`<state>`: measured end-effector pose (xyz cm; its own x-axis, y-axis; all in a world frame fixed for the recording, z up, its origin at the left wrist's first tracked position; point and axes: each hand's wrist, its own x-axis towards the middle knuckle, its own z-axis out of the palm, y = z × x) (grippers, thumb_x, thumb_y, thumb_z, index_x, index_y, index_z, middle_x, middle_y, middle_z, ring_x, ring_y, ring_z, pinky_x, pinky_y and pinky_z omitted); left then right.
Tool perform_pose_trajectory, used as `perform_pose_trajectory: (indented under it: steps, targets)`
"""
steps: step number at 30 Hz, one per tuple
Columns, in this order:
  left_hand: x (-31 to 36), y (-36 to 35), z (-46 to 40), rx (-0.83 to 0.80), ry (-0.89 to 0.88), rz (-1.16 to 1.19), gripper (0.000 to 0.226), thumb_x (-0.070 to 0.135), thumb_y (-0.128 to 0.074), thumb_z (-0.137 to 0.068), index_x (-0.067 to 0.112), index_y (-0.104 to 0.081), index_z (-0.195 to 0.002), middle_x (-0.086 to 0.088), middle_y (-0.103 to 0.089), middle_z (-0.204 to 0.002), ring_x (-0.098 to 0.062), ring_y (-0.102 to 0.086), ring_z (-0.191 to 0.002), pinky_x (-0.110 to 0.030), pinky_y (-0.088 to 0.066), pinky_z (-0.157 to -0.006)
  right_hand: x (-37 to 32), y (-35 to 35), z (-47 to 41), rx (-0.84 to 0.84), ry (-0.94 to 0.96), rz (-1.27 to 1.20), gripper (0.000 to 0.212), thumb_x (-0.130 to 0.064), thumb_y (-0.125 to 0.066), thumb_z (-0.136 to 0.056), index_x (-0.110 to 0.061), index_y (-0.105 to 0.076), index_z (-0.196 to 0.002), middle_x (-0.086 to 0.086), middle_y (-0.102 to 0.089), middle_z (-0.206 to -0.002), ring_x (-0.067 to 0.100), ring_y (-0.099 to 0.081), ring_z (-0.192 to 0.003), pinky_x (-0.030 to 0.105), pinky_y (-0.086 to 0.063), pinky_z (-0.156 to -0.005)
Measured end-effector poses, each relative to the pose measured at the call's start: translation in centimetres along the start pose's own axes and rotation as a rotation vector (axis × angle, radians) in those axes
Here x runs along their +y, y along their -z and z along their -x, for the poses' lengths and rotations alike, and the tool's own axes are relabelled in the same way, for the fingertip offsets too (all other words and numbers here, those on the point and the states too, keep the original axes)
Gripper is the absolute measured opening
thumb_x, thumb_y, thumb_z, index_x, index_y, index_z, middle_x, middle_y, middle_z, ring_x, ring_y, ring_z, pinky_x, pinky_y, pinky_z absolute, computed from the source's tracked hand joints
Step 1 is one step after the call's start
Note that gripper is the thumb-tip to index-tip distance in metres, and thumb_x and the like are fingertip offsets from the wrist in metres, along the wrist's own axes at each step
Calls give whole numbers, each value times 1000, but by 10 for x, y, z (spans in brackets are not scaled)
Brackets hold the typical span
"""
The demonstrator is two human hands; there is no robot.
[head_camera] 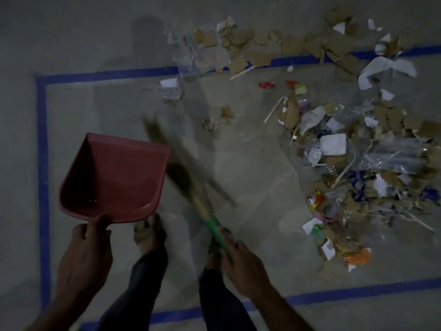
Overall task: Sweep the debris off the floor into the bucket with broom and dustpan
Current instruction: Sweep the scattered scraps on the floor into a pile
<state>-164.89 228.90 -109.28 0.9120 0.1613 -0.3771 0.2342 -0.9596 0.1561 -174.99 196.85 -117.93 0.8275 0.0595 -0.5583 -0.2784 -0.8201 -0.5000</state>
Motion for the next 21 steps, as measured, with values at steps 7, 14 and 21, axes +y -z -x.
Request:
perform_pose_trajectory:
  steps: [7, 14, 21]
  targets:
    - [-21, 7, -54, -27, -53, 22, 47, 10, -57, -95, 28, -43, -136, -19, -52, -106, -40, -59, -76, -45, -48, -59, -47, -4, -141, -121, -296, -114, 58, -38, -40, -102, -46, -16, -155, 16, -59, -108, 35, -62, -98, 39, -49, -81]
    - [-17, 25, -112, -112, -142, 31, 41, 13, -54, -97, 26, -43, -133, -16, -51, -106, -36, -53, -73, -37, -40, -54, 46, 59, -124, 263, -923, -307, 49, -30, -43, -105, -9, -38, -148, 30, -63, -117, 44, -61, -106, 49, -49, -93]
    - [-29, 69, -165, -161, -199, 78, 36, 17, -52, -98, 28, -44, -131, -10, -49, -99, -25, -46, -66, -36, -40, -53, 18, 113, -36, 488, -870, -286, 55, -39, -53, -98, -53, -29, -145, 17, -66, -80, 36, -65, -65, 51, -58, -62]
